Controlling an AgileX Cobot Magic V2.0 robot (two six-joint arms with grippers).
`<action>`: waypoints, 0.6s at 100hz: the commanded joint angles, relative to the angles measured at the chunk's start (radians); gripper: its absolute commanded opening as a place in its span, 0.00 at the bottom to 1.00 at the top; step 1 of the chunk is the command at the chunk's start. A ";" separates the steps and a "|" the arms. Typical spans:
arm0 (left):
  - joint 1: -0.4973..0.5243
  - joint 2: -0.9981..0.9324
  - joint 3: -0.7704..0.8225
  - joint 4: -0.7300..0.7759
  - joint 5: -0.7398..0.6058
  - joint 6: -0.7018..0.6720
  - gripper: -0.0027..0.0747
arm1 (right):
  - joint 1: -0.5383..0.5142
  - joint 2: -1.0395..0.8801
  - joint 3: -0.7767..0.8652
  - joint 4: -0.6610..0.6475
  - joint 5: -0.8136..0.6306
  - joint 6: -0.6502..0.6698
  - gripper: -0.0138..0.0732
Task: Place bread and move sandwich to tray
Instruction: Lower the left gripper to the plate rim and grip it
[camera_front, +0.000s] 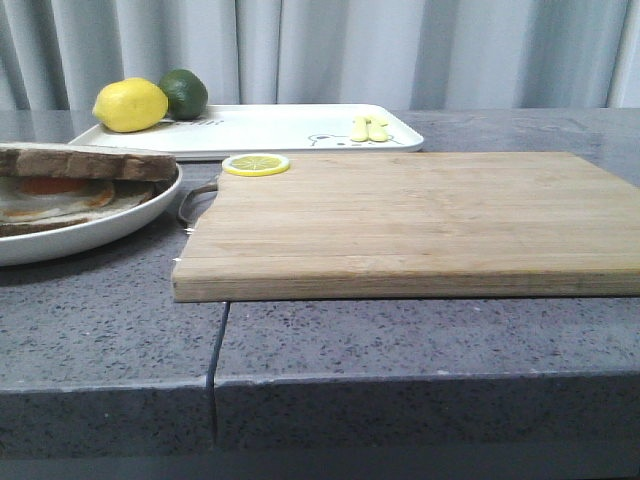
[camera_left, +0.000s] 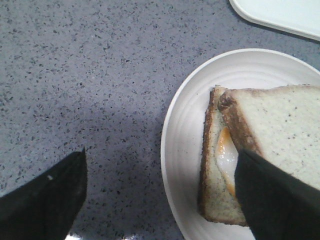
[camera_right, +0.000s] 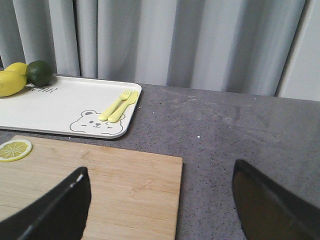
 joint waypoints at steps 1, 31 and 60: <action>0.003 0.006 -0.025 -0.011 -0.071 -0.010 0.75 | -0.005 0.004 -0.025 -0.015 -0.071 -0.003 0.82; 0.003 0.097 -0.025 -0.013 -0.075 -0.010 0.75 | -0.005 0.004 -0.025 -0.015 -0.071 -0.003 0.82; 0.003 0.174 -0.025 -0.019 -0.075 -0.010 0.75 | -0.005 0.004 -0.025 -0.015 -0.071 -0.003 0.82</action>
